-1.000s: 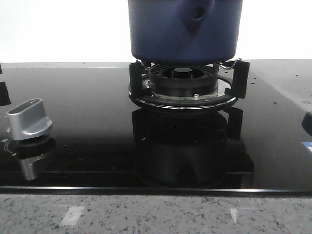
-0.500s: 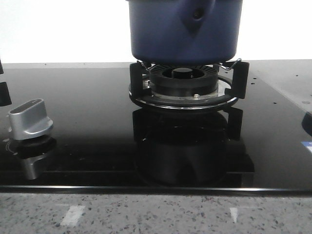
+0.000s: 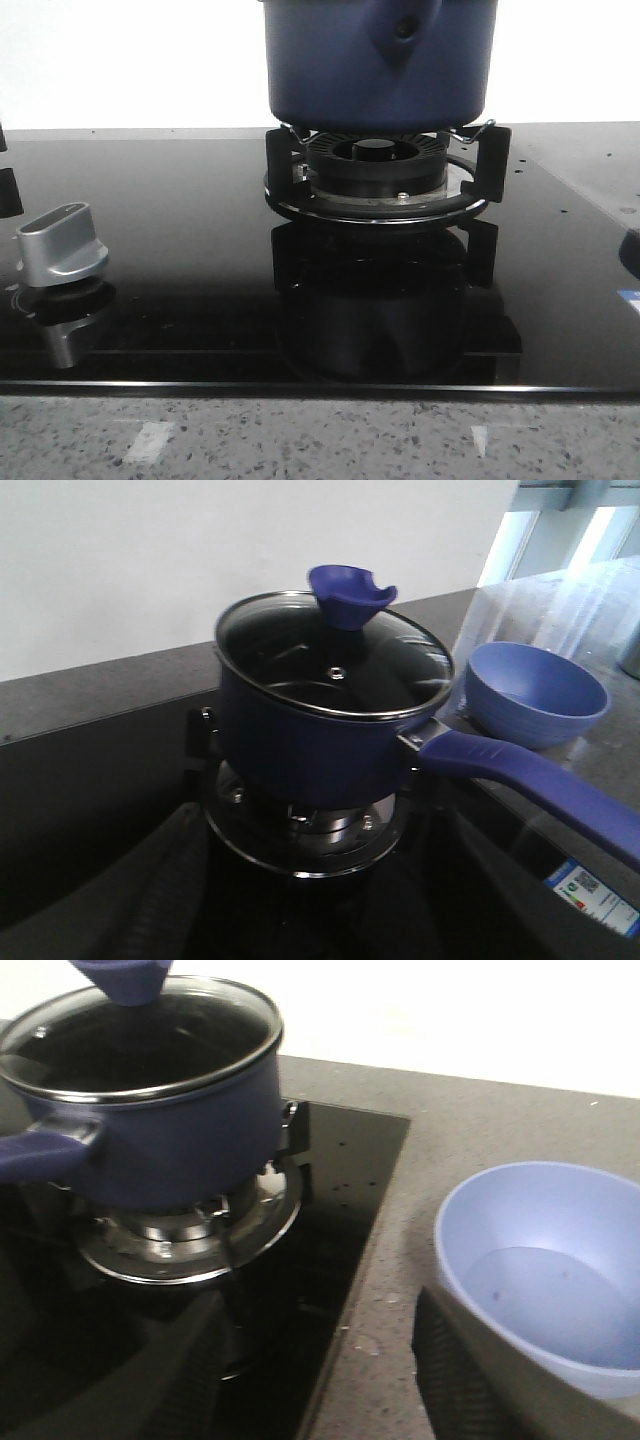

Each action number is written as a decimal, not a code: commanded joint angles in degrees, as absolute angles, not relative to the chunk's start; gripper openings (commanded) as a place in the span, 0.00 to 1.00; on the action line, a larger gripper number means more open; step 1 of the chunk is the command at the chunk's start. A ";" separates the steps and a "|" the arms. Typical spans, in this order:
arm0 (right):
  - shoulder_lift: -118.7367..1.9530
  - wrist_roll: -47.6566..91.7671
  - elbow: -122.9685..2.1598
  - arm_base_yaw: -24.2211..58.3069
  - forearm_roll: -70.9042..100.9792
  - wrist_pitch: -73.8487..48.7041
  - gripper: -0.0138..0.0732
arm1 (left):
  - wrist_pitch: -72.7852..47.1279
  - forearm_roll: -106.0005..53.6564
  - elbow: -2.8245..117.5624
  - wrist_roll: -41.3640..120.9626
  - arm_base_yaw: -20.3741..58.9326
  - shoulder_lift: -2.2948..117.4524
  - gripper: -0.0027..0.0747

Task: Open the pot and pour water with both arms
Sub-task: 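Grasp the purple lid knob with the left gripper and lift the lid, then reach the right gripper to the light blue bowl and grasp its rim, then lift the blue bowl with the right gripper toward the saucepan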

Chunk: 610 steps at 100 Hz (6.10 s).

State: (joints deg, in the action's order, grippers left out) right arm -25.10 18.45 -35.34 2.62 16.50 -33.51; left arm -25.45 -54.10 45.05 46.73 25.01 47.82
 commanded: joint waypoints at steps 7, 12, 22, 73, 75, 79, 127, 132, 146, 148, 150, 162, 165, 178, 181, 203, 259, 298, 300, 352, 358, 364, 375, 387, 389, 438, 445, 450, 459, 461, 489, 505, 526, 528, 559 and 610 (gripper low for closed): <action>-26.26 18.91 -37.61 2.56 14.24 -28.74 0.61 | -19.12 -71.94 47.57 64.12 29.19 53.69 0.58; -26.26 18.48 -37.61 2.56 14.24 -28.74 0.61 | -18.56 -76.91 48.40 70.03 30.07 56.24 0.58; -26.26 17.55 -37.61 2.56 14.24 -28.74 0.61 | -18.99 -87.60 50.86 83.17 30.68 60.72 0.58; -26.26 17.26 -37.61 2.56 14.24 -30.93 0.61 | -28.31 -96.70 70.97 92.97 30.68 82.69 0.70; -26.26 17.26 -37.61 2.56 14.24 -31.19 0.61 | -28.31 -96.70 71.79 92.97 30.68 83.18 0.70; -26.26 17.26 -37.61 2.56 14.24 -31.44 0.61 | -28.36 -96.70 73.24 92.97 30.68 84.57 0.70; -26.26 17.26 -37.61 2.56 14.24 -32.72 0.61 | -29.78 -95.98 83.09 92.97 30.68 93.92 0.70; -26.26 17.26 -37.61 2.56 14.24 -32.72 0.61 | -29.91 -95.45 83.09 92.97 30.68 94.08 0.70; -26.26 17.26 -37.61 2.56 14.24 -32.72 0.61 | -31.50 -95.36 83.16 92.97 30.68 94.72 0.70; -26.26 17.26 -37.61 2.56 14.24 -32.84 0.61 | -31.38 -95.36 83.16 92.97 30.68 94.87 0.70; -26.26 17.26 -37.61 2.56 14.24 -32.84 0.61 | -31.24 -95.36 83.16 92.97 30.68 95.00 0.70; -26.26 17.26 -37.61 2.56 14.24 -33.28 0.61 | -31.49 -94.84 83.16 92.97 30.68 95.86 0.70; -26.26 17.26 -37.61 2.56 14.24 -33.44 0.61 | -31.91 -94.58 83.16 92.97 30.68 96.13 0.70; -26.26 17.26 -37.61 2.56 14.24 -34.08 0.61 | -32.27 -94.06 83.16 92.97 30.68 97.26 0.70; -26.26 17.26 -37.61 2.56 14.24 -34.07 0.61 | -32.27 -94.06 83.16 92.97 30.68 97.26 0.70; -26.26 17.26 -37.61 2.56 14.17 -34.23 0.61 | -32.27 -93.80 83.52 92.97 30.68 97.26 0.69; -26.26 17.26 -37.61 2.56 13.30 -35.39 0.61 | -32.77 -93.80 83.52 92.97 30.43 97.04 0.34; -26.26 17.26 -37.61 2.56 12.97 -37.98 0.61 | -33.76 -93.80 83.52 92.97 30.43 95.90 0.48; -26.26 17.26 -37.61 2.56 12.64 -37.98 0.61 | -33.77 -93.80 83.52 92.97 30.43 95.90 0.48; -36.50 -3.61 -42.97 2.56 -4.54 -40.04 0.61 | -36.89 -93.72 83.90 92.97 24.30 86.86 0.48; -39.66 -6.03 -44.99 2.26 -6.12 -39.59 0.61 | -37.62 -93.72 83.90 92.97 22.71 85.33 0.48; -42.83 -7.74 -47.86 1.42 -7.60 -39.49 0.61 | -38.73 -93.58 83.90 92.97 20.67 84.16 0.48; -49.83 -8.13 -53.84 -2.04 -7.88 -40.43 0.61 | -41.97 -92.15 83.90 92.65 17.13 82.27 0.48; -58.31 -8.18 -60.59 -7.48 -7.88 -41.86 0.61 | -45.03 -90.22 83.90 92.03 12.86 80.72 0.48; -59.75 -8.18 -61.77 -8.50 -7.77 -42.28 0.61 | -45.31 -90.22 83.90 91.88 12.40 80.58 0.48; -82.12 -8.18 -71.22 -17.78 -7.11 -49.07 0.61 | -47.75 -90.01 83.90 91.25 7.14 79.87 0.48; -83.28 -8.18 -71.22 -17.78 -7.11 -49.07 0.60 | -47.64 -89.59 83.90 91.25 7.14 79.87 0.48; -84.01 -8.18 -71.22 -17.78 -7.11 -49.07 0.56 | -47.37 -89.47 83.90 91.25 7.14 79.87 0.48; -85.07 -8.18 -71.22 -17.78 -7.11 -49.07 0.42 | -47.23 -89.35 83.90 91.25 7.14 79.87 0.48; -85.13 -8.18 -71.22 -17.78 -7.11 -49.07 0.39 | -47.23 -89.35 83.90 91.25 7.14 79.87 0.48; -85.68 -8.18 -71.12 -17.78 -7.11 -49.07 0.07 | -47.09 -88.83 83.90 91.25 7.14 80.08 0.48; -84.84 -8.18 -71.24 -17.78 -6.87 -49.36 0.07 | -47.09 -88.83 83.90 91.25 7.14 80.08 0.48; -81.34 -8.18 -72.78 -17.78 -5.19 -49.85 0.07 | -47.09 -88.83 83.90 91.25 7.14 80.08 0.48; -81.19 -8.18 -73.29 -17.64 -4.96 -50.27 0.07 | -47.09 -88.83 83.90 91.25 7.14 80.08 0.48; -80.60 -7.13 -86.14 -9.96 -4.41 -57.80 0.07 | -47.09 -88.80 83.90 91.25 7.14 80.08 0.48; -84.89 -7.13 -103.56 6.17 -2.68 -54.03 0.07 | -45.47 -88.53 83.90 91.25 7.14 80.08 0.48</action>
